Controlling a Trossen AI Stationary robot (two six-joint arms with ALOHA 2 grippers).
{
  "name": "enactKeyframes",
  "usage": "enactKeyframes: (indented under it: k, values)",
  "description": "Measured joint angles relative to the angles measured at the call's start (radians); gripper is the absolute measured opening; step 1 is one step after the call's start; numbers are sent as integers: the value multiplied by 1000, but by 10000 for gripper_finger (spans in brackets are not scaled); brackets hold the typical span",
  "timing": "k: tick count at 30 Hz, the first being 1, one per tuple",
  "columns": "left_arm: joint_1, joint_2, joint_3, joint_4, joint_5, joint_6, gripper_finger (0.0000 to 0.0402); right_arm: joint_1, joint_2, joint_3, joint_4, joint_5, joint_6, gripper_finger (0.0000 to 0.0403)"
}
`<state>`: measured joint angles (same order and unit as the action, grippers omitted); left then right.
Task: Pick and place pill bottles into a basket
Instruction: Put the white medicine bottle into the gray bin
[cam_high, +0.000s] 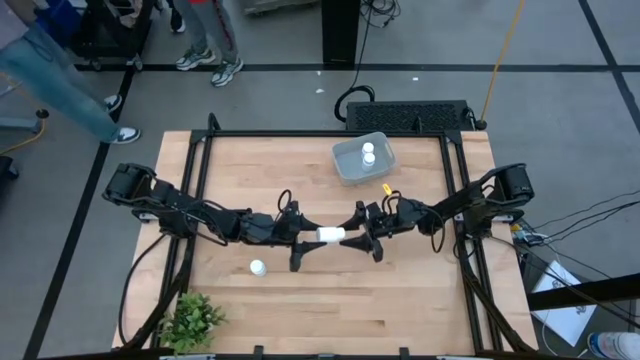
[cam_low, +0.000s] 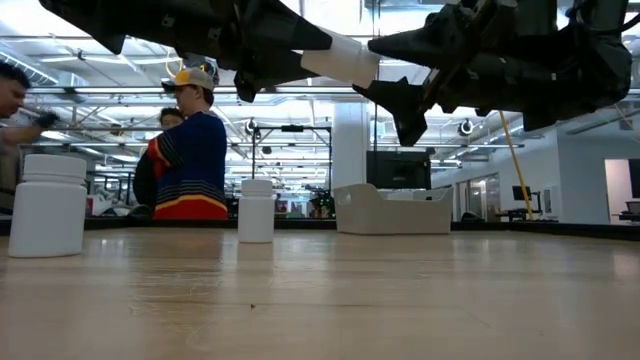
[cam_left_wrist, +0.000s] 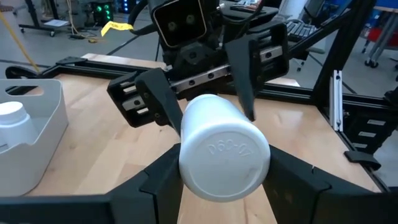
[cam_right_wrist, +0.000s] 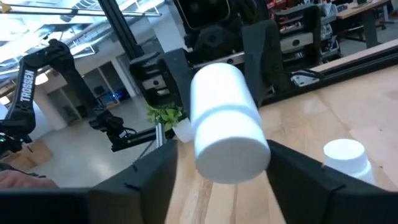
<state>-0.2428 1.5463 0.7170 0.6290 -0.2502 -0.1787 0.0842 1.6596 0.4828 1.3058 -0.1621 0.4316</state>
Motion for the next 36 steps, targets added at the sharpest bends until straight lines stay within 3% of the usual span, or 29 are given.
enactKeyframes:
  k: [5, 20, 28, 32, 36]
  values:
    - [-1, 0, 0, 2, 5, 0, 198, 0, 0, 0, 0, 1, -4, 151]
    - [-2, -14, 0, 6, -39, -12, 201, 0, -4, 0, 6, 12, -5, 149]
    - [3, -152, 0, -120, -100, 47, 236, 1, -144, -68, -66, 38, -29, 149]
    - [3, -206, -1, -235, -185, 63, 251, 1, -279, -111, -211, 156, -60, 149]
    - [7, -212, -2, -320, -272, 53, 256, 1, -446, -82, -555, 315, -120, 149]
